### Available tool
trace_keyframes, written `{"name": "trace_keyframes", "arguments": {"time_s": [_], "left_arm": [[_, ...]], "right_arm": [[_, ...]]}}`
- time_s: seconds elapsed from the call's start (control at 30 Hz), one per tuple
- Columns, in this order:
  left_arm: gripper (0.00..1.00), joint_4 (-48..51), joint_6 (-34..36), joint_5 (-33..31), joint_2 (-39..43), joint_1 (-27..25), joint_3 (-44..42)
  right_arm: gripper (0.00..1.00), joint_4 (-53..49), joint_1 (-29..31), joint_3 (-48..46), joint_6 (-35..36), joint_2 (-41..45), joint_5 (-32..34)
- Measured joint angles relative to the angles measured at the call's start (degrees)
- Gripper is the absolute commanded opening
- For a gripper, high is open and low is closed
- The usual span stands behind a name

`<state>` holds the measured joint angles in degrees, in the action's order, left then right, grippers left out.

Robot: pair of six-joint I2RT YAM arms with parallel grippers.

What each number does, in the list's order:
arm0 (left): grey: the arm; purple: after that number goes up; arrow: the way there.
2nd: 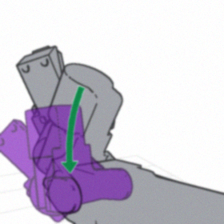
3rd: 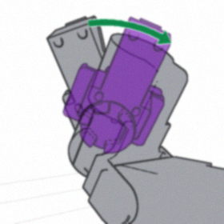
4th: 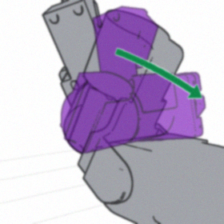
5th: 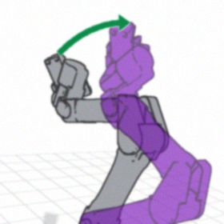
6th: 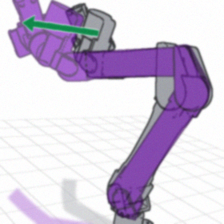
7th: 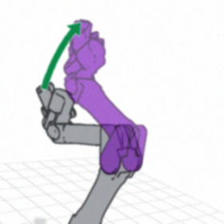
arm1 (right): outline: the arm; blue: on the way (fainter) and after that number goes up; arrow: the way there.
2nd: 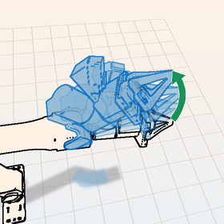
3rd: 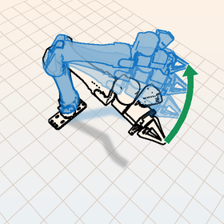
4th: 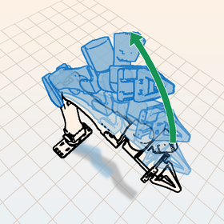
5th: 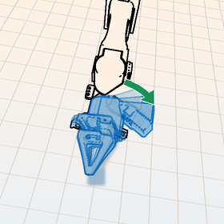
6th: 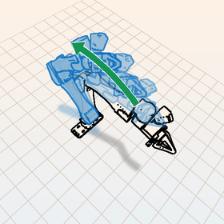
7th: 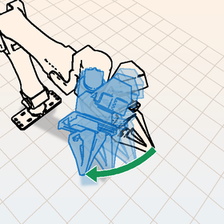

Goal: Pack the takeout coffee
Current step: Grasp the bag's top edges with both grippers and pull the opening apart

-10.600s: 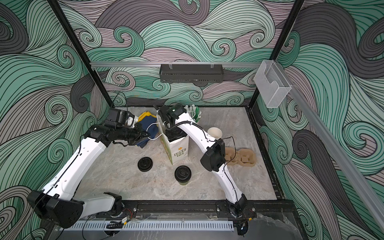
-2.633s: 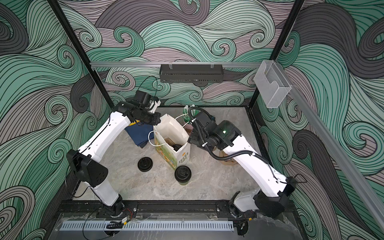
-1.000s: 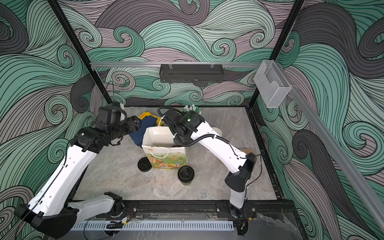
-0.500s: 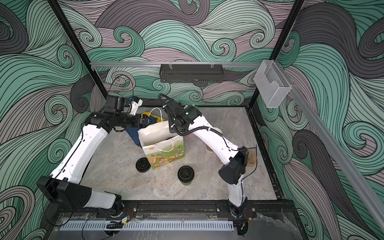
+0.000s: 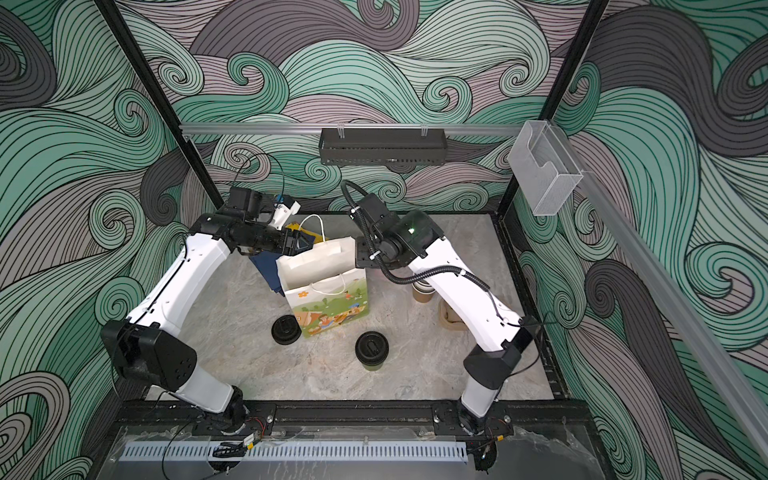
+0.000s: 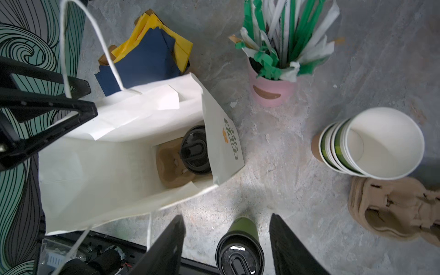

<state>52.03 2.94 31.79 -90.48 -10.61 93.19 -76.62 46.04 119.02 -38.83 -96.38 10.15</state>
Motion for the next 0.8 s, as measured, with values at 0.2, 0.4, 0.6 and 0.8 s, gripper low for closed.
{"name": "trace_keyframes", "arguments": {"time_s": [0.2,0.4,0.6,0.8], "left_arm": [[0.18,1.0,0.8,1.2,-0.2,0.0,0.0],[0.05,1.4,0.5,1.5,-0.2,0.0,0.0],[0.0,0.2,-2.4,1.7,0.0,0.0,-0.8],[0.0,-7.6,-12.5,-2.2,4.6,-0.5,-7.8]], "right_arm": [[0.59,-0.6,-0.2,-5.0,-4.6,3.7,-1.0],[0.64,0.3,-0.4,-4.7,-11.1,2.3,-3.1],[0.67,3.0,-0.4,-4.0,-19.0,-0.9,-5.9],[0.69,4.6,-0.4,-1.1,-23.4,-5.6,-6.6]]}}
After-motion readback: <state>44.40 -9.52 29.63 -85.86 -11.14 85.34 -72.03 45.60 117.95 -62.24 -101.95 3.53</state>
